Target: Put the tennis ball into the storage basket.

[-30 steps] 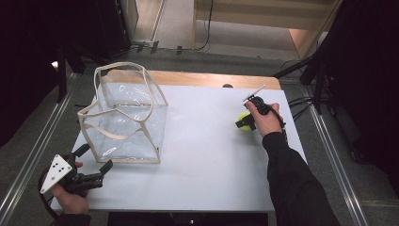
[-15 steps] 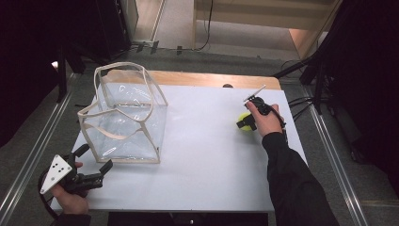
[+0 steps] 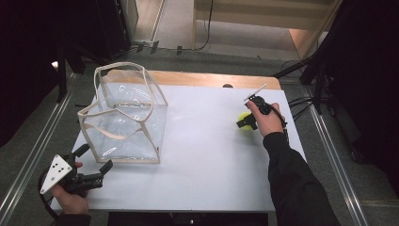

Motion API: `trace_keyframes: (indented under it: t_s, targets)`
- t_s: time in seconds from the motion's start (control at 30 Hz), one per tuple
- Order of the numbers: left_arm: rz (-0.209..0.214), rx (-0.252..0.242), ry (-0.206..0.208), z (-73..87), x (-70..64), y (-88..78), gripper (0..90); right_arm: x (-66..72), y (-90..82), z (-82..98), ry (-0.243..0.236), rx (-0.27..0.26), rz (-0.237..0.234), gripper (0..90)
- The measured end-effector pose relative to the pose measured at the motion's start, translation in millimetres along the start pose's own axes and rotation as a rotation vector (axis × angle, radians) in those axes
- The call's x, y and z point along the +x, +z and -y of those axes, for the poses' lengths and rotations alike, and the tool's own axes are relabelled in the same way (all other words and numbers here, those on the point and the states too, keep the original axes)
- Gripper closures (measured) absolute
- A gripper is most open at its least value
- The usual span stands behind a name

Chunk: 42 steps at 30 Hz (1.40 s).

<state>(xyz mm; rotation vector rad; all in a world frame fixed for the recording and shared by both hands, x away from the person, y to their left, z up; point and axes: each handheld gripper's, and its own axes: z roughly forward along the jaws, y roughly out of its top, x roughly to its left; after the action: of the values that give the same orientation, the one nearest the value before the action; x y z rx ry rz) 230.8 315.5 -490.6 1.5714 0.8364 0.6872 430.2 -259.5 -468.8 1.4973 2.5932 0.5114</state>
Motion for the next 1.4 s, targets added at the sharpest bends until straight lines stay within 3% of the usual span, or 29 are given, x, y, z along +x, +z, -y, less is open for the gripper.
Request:
trace_keyframes:
  t_s: [0.87,1.4]
  targets:
    - [0.000,0.000,0.002,0.0,0.2,0.3,0.0,28.0,-14.1,-20.4,-0.077,-0.028,-0.028,23.3]
    - [0.004,-0.002,0.000,-0.2,0.1,0.2,0.0,49.4,-9.5,-32.4,-0.126,-0.019,-0.044,23.3]
